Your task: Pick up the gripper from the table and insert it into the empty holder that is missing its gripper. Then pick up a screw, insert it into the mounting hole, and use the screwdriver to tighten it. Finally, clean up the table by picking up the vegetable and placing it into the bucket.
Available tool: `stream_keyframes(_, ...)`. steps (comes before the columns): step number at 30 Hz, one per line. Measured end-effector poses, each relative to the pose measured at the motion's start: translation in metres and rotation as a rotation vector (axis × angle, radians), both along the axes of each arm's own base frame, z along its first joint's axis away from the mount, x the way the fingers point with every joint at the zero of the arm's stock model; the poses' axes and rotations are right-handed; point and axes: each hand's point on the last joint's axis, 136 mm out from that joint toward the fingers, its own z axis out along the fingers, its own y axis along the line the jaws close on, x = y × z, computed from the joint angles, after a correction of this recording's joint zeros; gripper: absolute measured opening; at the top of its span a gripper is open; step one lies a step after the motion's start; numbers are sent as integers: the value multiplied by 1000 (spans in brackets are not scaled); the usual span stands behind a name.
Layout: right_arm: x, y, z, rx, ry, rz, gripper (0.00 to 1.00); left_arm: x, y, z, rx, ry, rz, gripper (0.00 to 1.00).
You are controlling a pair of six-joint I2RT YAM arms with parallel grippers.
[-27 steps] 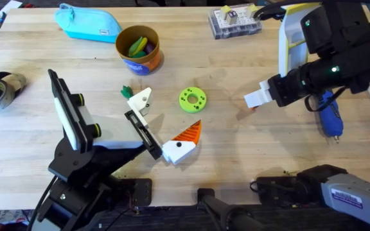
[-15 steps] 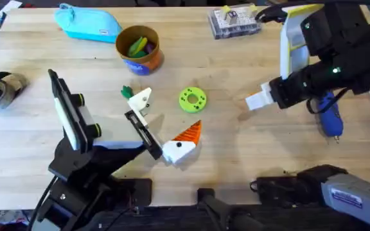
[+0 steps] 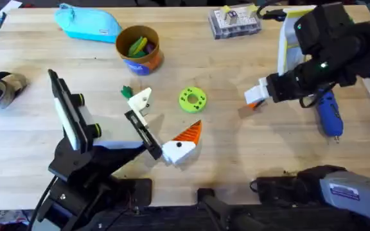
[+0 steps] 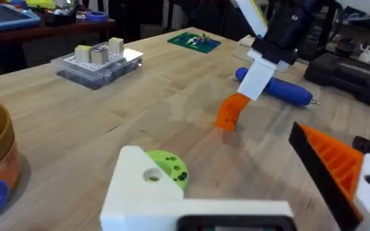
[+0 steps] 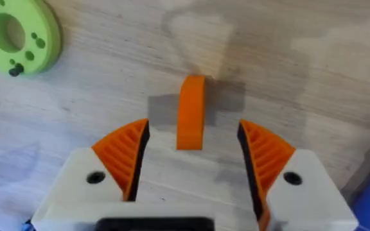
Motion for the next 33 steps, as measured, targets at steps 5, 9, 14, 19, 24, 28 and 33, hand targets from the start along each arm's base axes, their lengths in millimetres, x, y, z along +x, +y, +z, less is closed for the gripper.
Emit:
stream_keyframes(5,1,-1,-12,-7,46,-10,553,0,0,0,0,0,0,995)
stream_keyframes(9,4,0,-13,-4,35,-13,142,0,0,0,0,0,0,995)
stream_keyframes(14,7,0,-12,-1,26,-17,12,0,0,0,0,0,0,995)
stream_keyframes(19,4,2,-7,11,21,-15,11,0,0,0,0,0,0,995)
stream_keyframes(24,0,25,30,167,-74,25,9,0,0,0,0,0,0,995)
stream_keyframes(28,-2,60,71,387,-165,107,9,0,0,0,0,0,0,995)
stream_keyframes(33,-7,101,93,653,-123,193,9,0,0,0,0,0,0,995)
